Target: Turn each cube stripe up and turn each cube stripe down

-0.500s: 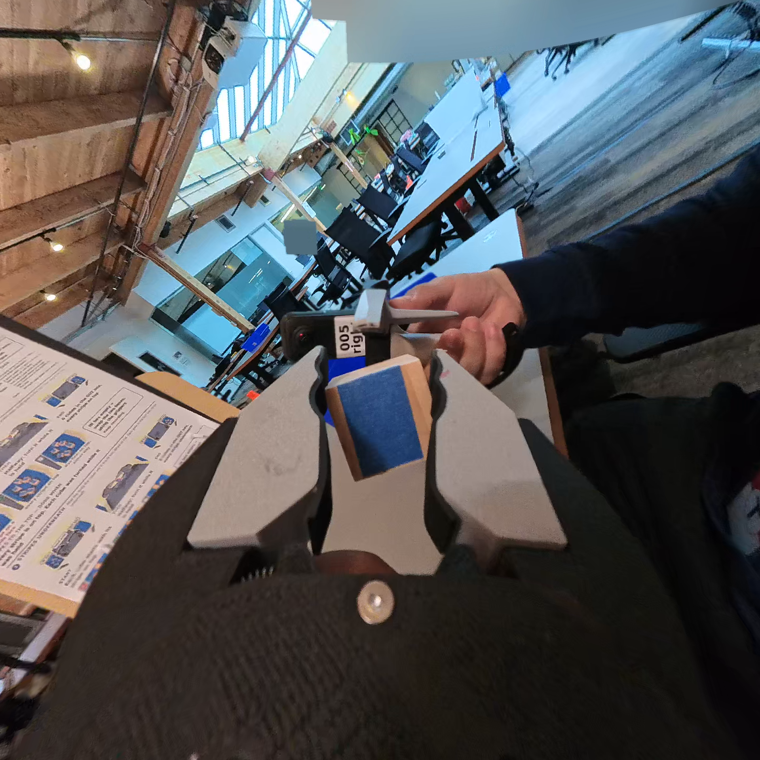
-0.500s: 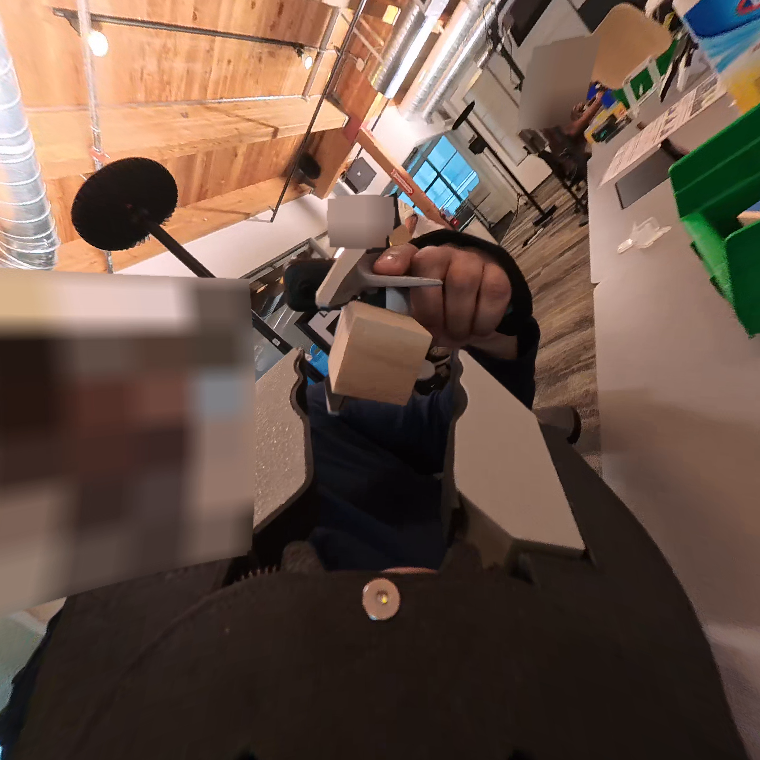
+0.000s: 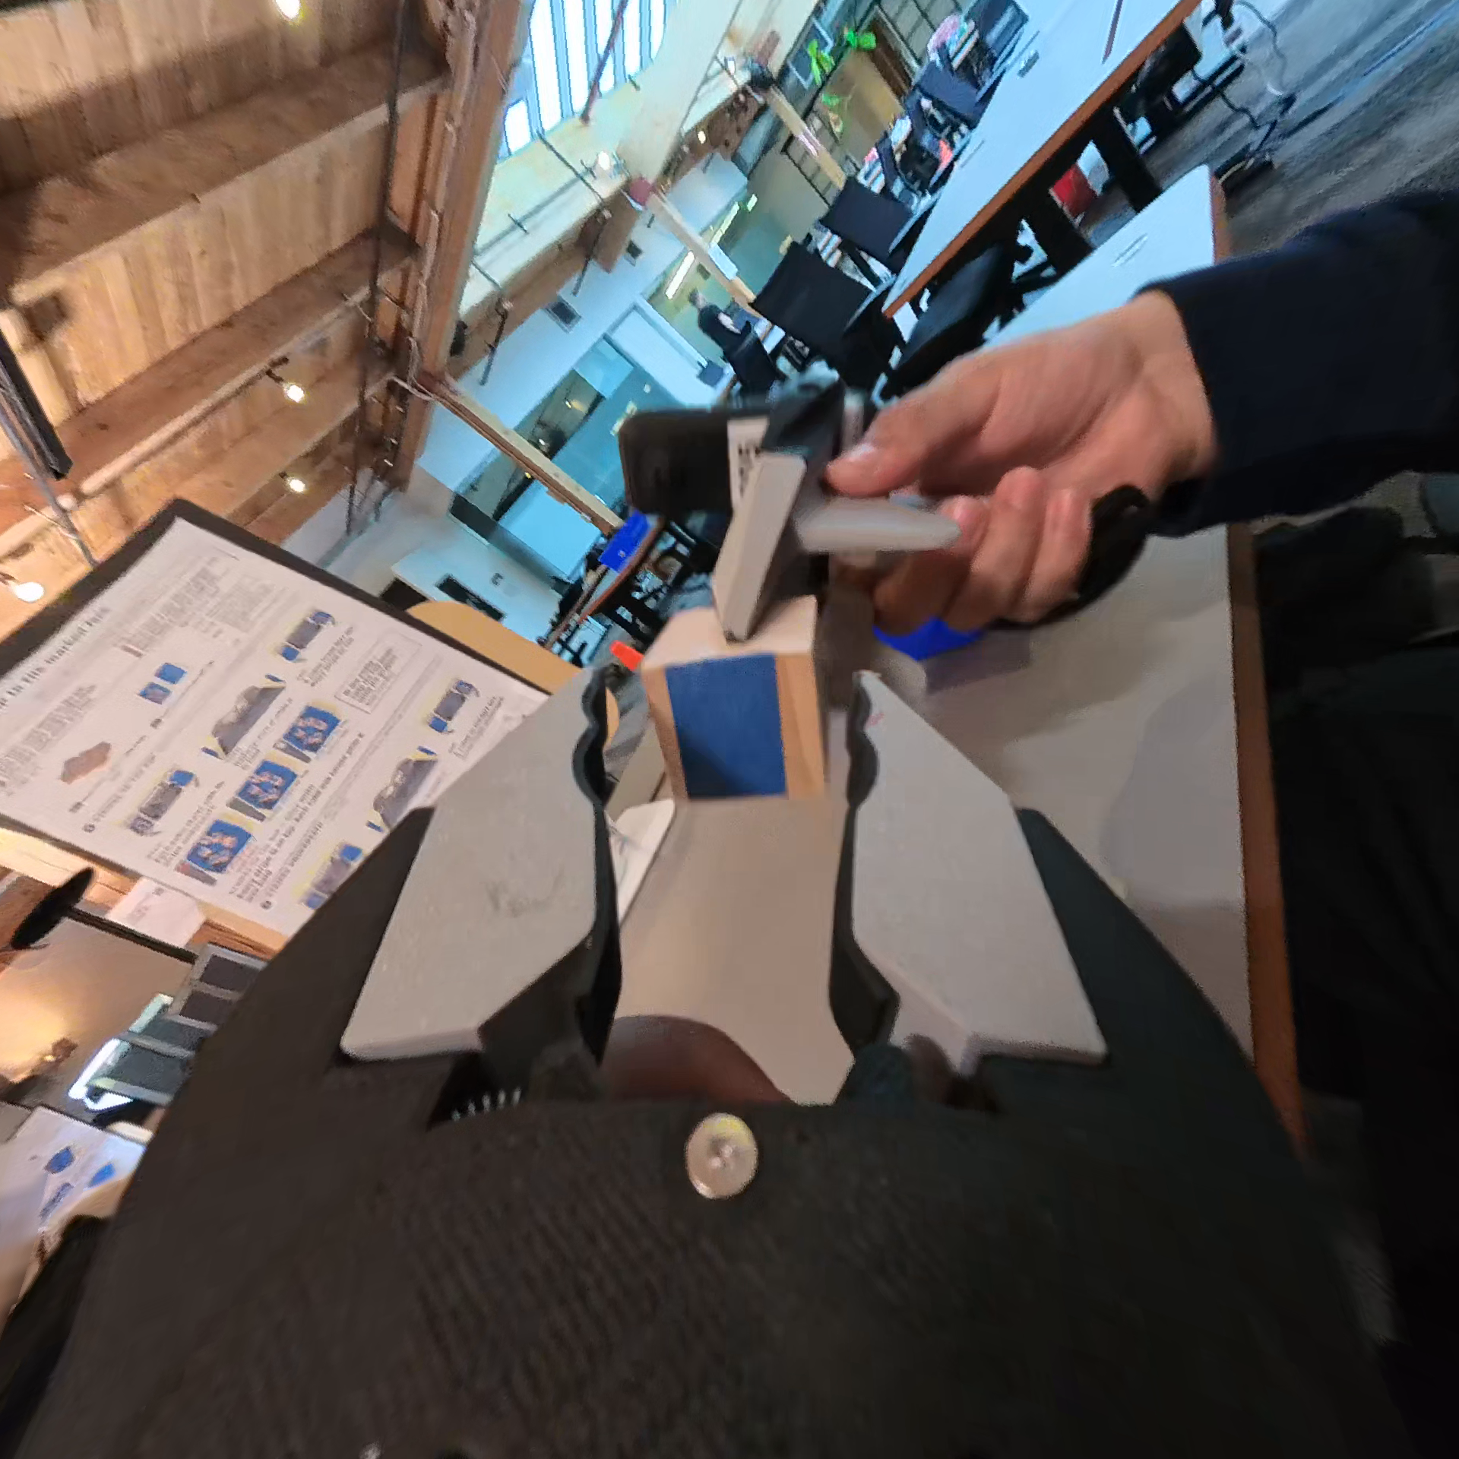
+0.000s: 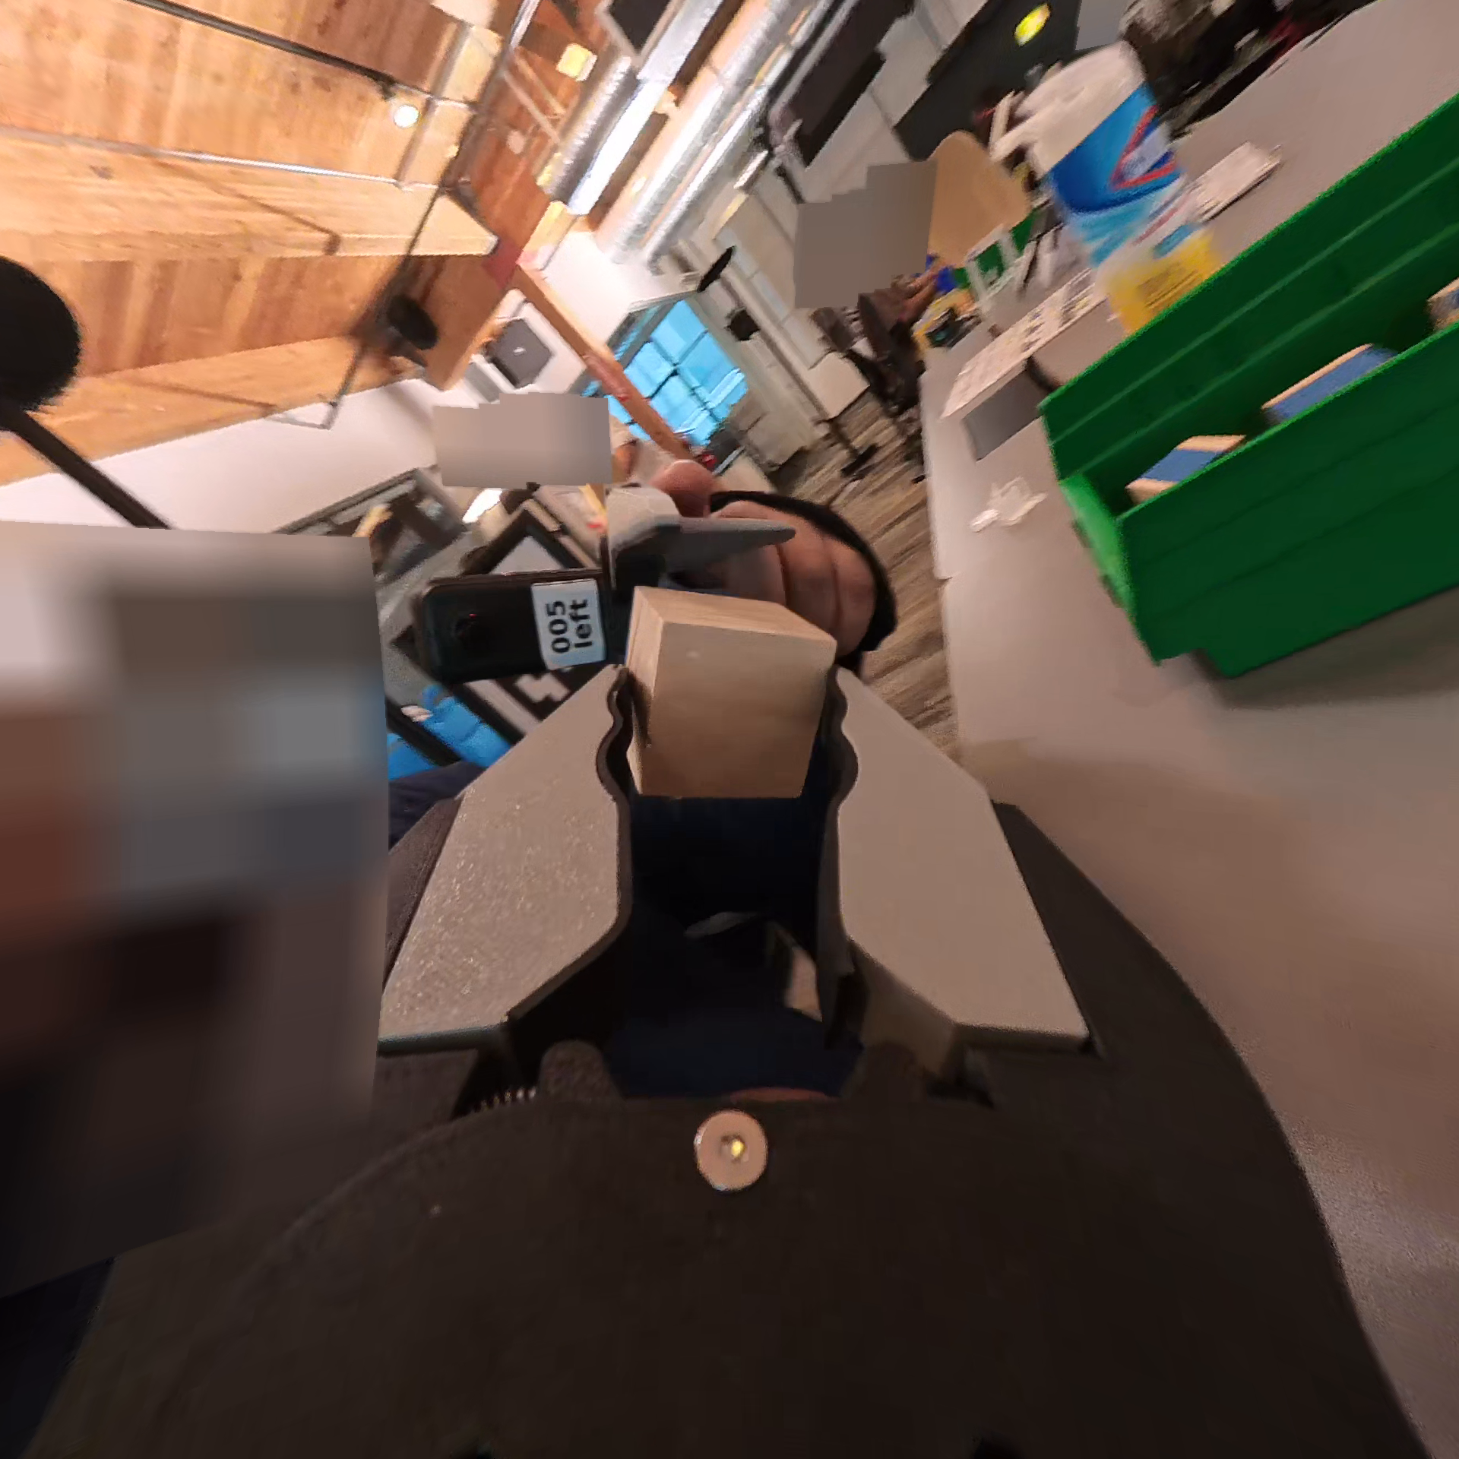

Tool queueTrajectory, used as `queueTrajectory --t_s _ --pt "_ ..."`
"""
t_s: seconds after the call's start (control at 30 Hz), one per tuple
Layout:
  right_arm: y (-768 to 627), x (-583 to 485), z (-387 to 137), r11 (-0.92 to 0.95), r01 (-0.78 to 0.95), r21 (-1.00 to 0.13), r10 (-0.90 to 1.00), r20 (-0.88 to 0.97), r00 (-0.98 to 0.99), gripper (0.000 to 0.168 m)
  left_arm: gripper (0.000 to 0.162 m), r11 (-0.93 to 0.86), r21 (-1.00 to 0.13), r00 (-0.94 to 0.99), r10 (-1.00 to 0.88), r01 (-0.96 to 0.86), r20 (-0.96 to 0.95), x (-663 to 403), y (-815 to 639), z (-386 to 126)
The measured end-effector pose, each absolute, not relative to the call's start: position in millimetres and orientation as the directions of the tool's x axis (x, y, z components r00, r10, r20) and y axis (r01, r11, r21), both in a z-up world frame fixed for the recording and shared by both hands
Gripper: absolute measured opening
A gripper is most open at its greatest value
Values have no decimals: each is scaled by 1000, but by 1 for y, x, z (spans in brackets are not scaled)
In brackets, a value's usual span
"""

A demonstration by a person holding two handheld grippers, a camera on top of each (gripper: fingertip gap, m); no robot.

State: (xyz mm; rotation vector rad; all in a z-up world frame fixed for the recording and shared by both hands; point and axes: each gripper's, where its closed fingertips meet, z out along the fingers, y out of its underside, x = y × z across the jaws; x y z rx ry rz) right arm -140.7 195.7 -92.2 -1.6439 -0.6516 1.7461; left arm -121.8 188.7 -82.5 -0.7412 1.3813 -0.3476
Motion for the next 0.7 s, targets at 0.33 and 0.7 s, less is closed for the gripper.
queueTrajectory --t_s 0.33,0.7 --pt "270 109 -76 -207 21 -978 241 -30 970 45 59 605 -735 342 -651 -306 -678 -159 254 -80" --pt "368 237 -202 -671 39 -740 -51 99 994 47 35 425 -840 522 -658 -337 -543 -184 302 -73"
